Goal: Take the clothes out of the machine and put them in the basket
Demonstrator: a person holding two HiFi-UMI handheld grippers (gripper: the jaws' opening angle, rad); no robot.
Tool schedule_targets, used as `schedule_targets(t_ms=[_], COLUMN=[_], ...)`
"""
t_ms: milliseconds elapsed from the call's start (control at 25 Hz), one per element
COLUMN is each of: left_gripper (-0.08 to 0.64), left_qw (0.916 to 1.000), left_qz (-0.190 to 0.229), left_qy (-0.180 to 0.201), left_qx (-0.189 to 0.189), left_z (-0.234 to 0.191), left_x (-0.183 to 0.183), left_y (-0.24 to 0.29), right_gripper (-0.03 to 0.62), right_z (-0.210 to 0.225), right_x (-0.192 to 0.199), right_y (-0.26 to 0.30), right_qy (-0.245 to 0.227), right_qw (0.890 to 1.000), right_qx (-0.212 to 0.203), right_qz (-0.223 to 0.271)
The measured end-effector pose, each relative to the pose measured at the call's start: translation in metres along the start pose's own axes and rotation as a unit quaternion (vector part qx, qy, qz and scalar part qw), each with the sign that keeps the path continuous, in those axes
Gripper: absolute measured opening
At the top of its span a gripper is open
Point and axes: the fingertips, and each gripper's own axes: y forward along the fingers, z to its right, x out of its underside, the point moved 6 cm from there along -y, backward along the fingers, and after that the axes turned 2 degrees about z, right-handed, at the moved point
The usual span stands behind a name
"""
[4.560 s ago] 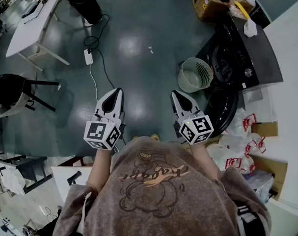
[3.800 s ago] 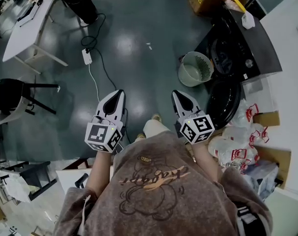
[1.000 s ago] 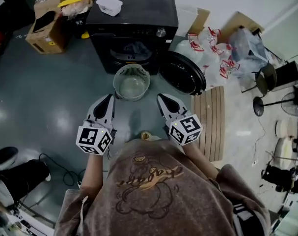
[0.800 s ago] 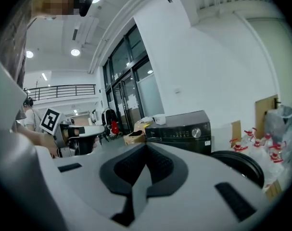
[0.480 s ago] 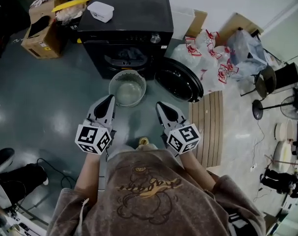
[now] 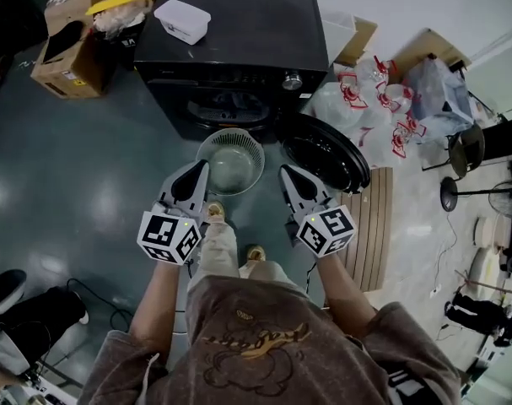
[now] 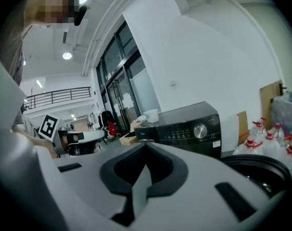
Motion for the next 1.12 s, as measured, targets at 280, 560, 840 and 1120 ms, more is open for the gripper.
schedule_targets(t_ms=[280,560,840,1120], left_gripper=[0.006,0.006,0.006,0.006], left_qw=[0.9991,0.9992,0.9995,0.9988], left_qz=[-0.026,-0.015,0.009,0.041], left_qy=[-0.003,-0.008,-0.006,0.019], left_qx=[0.034,0.037,0.028,0.020], left_z=[-0.075,-0.128,-0.179,-0.200], left_x=[0.034,0.133,0.238,0.313], left_y=[0.071,0.136,0.191,0.224], right_gripper=[-0.003,-0.003,-0.003,-0.003], right_z=[0.028,0.086,0.146,0.192], right_x=[0.034,0.127,0.246,0.309], right_y=[0.086,0.154,0.205,0.246], right_qy=[0.011,-0.002,0.015,0.008], right_qw=[0.999,0.999,1.000,0.999], right_qx=[-0.014,-0.018,-0.026,-0.040], right_qz=[-0.034,-0.031,-0.001,0.036])
